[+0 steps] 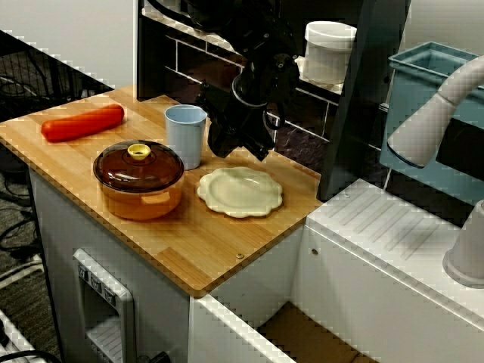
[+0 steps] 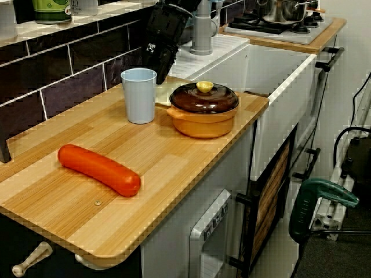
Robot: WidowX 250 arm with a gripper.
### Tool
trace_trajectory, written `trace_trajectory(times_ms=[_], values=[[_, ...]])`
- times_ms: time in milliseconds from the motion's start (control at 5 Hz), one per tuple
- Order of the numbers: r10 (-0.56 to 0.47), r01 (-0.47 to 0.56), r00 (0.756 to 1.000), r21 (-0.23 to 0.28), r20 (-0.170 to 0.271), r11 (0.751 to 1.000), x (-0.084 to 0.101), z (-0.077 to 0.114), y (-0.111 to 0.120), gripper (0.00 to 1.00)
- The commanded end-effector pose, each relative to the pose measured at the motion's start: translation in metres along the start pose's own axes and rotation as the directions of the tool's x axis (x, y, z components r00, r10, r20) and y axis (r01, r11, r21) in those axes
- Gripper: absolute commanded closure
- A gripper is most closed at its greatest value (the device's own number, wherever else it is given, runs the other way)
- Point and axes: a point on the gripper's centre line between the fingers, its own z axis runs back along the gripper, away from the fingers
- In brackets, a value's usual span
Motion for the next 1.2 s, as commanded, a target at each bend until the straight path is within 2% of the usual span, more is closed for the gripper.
trace_trajectory(times_ms=[0,200,400,600,800,1000], values=[[0.089,-0.092,0.993,0.032,0.08,0.995,0.025,0.011,0.028,1.0],[0.101,-0.105,0.991,0.041,0.091,0.994,0.029,0.005,0.041,1.0],[0.1,-0.103,0.992,0.038,0.08,0.994,0.033,0.003,0.052,1.0],[0.111,-0.113,0.991,0.018,0.078,0.993,0.032,0.003,0.065,1.0],[0.093,-0.091,0.994,-0.027,0.057,0.995,0.032,0.001,0.068,1.0],[0.083,-0.081,0.995,-0.035,0.049,0.996,0.03,0.002,0.064,1.0]])
